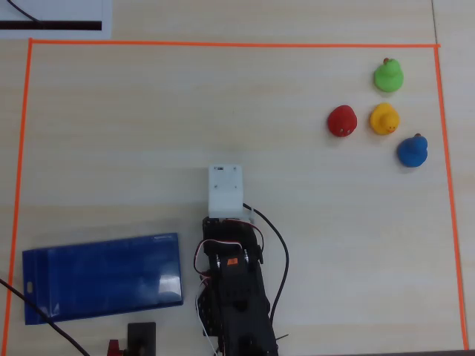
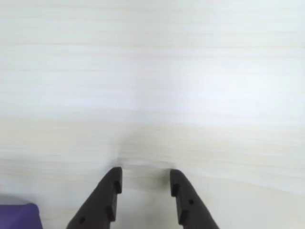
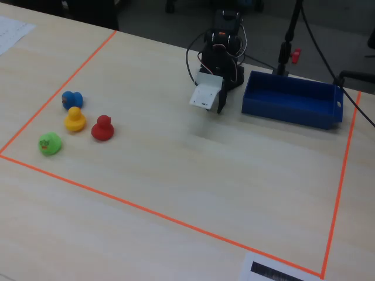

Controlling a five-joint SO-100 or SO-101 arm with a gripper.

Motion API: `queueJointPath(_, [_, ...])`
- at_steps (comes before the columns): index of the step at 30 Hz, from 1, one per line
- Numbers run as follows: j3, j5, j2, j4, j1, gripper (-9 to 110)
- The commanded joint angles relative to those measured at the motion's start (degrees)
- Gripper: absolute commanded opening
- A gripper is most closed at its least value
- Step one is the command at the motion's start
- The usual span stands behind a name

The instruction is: Grasp yellow duck and put it into box.

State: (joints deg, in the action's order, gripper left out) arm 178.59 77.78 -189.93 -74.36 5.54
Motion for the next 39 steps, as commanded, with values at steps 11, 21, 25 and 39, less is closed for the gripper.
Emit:
queueJointPath(11, [-0.35,-0.26,0.26,-0.97,-0.35,12])
queueJointPath(21, [-0.35,-0.26,0.26,-0.97,-0.35,12])
queueJointPath(25, [-0.35,-0.09,0.26,-0.97,0.70,8])
queueJointPath(39, [-0.35,9.40,0.26,8.70,-0.62,0])
